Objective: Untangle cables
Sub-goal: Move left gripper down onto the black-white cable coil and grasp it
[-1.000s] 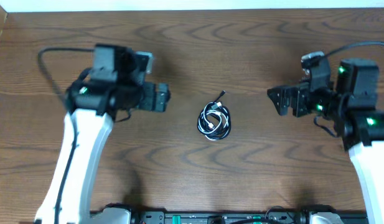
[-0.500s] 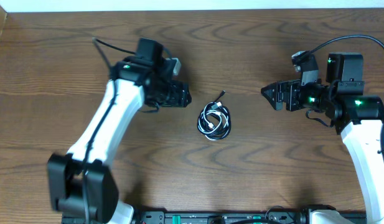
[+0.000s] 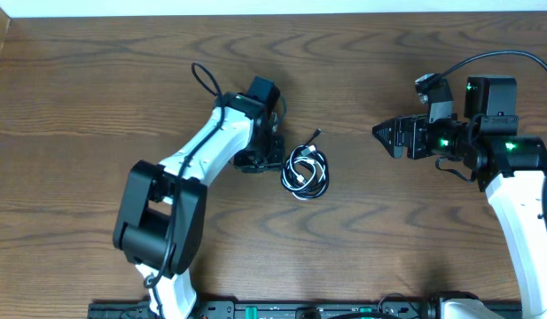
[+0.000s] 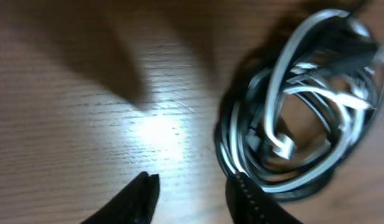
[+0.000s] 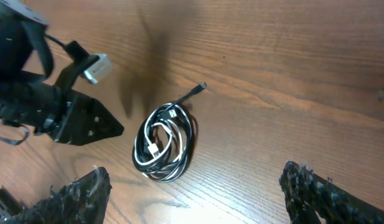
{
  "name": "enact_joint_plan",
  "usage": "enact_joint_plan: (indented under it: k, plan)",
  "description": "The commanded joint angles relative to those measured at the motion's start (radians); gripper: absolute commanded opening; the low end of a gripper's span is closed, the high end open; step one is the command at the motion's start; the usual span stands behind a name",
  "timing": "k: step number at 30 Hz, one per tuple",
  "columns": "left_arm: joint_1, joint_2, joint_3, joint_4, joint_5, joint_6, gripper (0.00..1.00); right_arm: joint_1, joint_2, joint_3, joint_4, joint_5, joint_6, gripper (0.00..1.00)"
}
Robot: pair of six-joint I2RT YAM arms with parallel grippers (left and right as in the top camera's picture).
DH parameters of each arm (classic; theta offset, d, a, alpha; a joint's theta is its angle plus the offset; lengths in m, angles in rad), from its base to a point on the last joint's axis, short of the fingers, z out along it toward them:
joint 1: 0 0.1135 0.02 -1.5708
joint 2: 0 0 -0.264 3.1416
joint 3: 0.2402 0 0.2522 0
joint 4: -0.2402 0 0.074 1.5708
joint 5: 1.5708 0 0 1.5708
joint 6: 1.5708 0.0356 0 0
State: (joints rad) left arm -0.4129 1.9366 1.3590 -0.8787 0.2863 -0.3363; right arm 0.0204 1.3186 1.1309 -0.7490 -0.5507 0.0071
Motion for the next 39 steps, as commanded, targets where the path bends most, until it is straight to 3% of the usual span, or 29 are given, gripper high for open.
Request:
enact_joint_plan:
  k: [1, 9, 13, 31, 39]
  plan:
    - [-0.016, 0.025, 0.019, 0.006, -0.036, -0.043, 0.38, -0.006, 0.002, 0.019, -0.003, -0.016, 0.003, 0.84]
    - [-0.037, 0.026, 0.019, 0.032, -0.028, -0.040, 0.37, -0.006, 0.002, 0.019, -0.004, -0.016, 0.003, 0.85]
    - [-0.040, 0.026, 0.010, 0.051, 0.039, 0.029, 0.37, -0.006, 0.002, 0.019, -0.004, -0.017, 0.003, 0.85]
    - [-0.045, 0.027, -0.080, 0.168, 0.034, 0.020, 0.36, -0.006, 0.002, 0.019, -0.026, -0.016, 0.003, 0.87]
    - [-0.046, 0.051, -0.094, 0.202, 0.035, -0.006, 0.29, -0.006, 0.002, 0.019, -0.025, -0.016, 0.003, 0.87]
